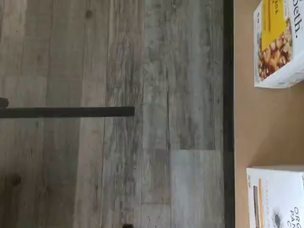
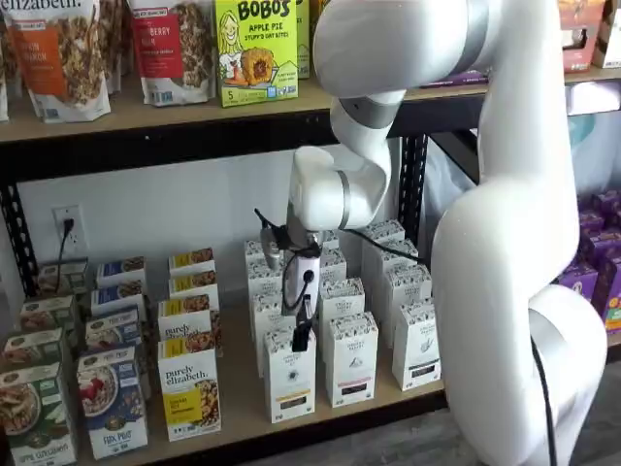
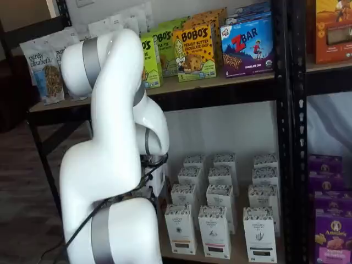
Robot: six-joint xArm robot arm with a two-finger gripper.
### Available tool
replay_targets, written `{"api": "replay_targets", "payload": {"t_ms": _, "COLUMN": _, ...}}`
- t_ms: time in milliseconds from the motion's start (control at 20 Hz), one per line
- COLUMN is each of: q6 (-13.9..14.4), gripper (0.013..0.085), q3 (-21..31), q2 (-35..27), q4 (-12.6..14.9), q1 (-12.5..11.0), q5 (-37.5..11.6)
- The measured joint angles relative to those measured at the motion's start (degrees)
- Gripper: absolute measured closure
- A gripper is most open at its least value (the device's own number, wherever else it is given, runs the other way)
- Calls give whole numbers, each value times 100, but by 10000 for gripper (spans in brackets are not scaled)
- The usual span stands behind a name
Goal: Pick up the white box with a yellow strip in the middle, on the bottom shelf, the fourth box from the left
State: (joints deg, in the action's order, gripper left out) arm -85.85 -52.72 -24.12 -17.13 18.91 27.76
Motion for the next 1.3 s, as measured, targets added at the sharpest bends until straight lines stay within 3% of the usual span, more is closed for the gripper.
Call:
{"api": "replay_targets", "payload": {"t_ms": 200, "q6": -193, "gripper": 130, "q3": -155, "q2": -172, "q4": -106, "q1": -103, "q5": 323}}
{"api": "replay_targets", "payload": {"t_ms": 450, "q6": -670, "gripper": 130, "q3": -45, "q2": -352, "q4": -556, "q1": -124, "q5": -200}}
{"api": "replay_targets", "payload": {"t_ms": 750, "q6": -1034, "gripper": 130, "q3": -67, "q2": -588, "q4": -955, "q1": -75, "q5": -704}}
{"api": "replay_targets", "payload": {"t_ms": 900, "q6": -1211, "gripper": 130, "q3": -200, "q2": -757, "q4": -1155, "q1": -61, "q5": -825}}
{"api": "replay_targets", "payload": {"t_ms": 1100, "q6": -1264, "gripper": 130, "q3": -426, "q2": -1000, "q4": -1197, "q1": -70, "q5": -898}}
{"api": "replay_targets", "payload": {"t_ms": 1300, "q6": -1547, "gripper": 130, "q3": -660, "q2": -1225, "q4": -1475, "q1": -96, "q5": -972}}
